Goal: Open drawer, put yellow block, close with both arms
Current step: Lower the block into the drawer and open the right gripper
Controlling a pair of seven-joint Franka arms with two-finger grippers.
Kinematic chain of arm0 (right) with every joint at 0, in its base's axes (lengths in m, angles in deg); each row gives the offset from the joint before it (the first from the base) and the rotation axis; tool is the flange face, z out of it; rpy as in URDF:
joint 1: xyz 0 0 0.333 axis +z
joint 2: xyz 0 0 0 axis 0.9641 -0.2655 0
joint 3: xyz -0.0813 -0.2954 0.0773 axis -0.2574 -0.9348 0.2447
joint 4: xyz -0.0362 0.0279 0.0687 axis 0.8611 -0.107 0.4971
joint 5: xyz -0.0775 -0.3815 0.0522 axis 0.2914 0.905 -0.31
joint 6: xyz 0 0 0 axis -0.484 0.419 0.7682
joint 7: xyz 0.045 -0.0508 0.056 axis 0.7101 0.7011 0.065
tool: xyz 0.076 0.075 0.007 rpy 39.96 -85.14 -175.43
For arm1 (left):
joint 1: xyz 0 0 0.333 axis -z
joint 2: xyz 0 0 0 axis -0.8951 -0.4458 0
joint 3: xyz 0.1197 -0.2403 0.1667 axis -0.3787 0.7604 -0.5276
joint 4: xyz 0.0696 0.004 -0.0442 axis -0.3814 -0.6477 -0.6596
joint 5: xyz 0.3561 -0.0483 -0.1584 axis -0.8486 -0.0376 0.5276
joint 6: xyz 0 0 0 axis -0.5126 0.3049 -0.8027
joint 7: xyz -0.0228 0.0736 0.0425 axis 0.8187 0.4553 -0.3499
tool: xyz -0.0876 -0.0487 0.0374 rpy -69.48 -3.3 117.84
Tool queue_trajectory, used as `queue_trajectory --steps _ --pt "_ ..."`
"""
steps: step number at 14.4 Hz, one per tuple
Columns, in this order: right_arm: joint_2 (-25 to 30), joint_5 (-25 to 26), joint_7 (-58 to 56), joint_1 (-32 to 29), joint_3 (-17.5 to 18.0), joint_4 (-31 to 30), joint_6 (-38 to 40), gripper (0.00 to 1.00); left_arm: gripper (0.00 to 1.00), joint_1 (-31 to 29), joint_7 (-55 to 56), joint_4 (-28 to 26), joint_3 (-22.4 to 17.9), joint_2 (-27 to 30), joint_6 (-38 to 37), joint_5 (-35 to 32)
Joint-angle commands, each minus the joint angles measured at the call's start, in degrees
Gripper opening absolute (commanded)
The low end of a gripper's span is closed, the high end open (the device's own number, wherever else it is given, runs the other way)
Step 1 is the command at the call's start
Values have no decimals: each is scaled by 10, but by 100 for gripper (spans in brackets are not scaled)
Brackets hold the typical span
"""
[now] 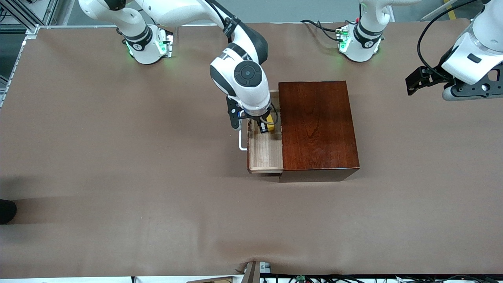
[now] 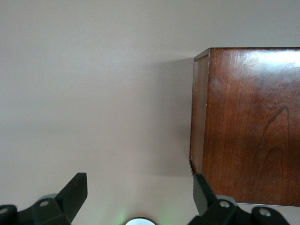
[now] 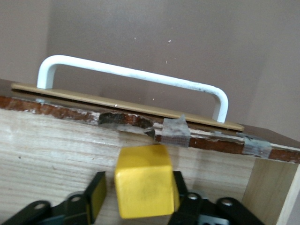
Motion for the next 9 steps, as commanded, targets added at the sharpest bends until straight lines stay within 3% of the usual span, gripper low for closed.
queue_trajectory --steps 1,6,9 --pt "3 15 11 3 -6 17 15 100 100 -7 -16 10 3 -6 -4 10" --pt "6 13 -9 -35 -1 104 106 100 100 12 -3 9 16 -6 -6 11" --pt "33 12 -66 -68 -4 110 116 100 100 17 18 10 49 -14 -3 12"
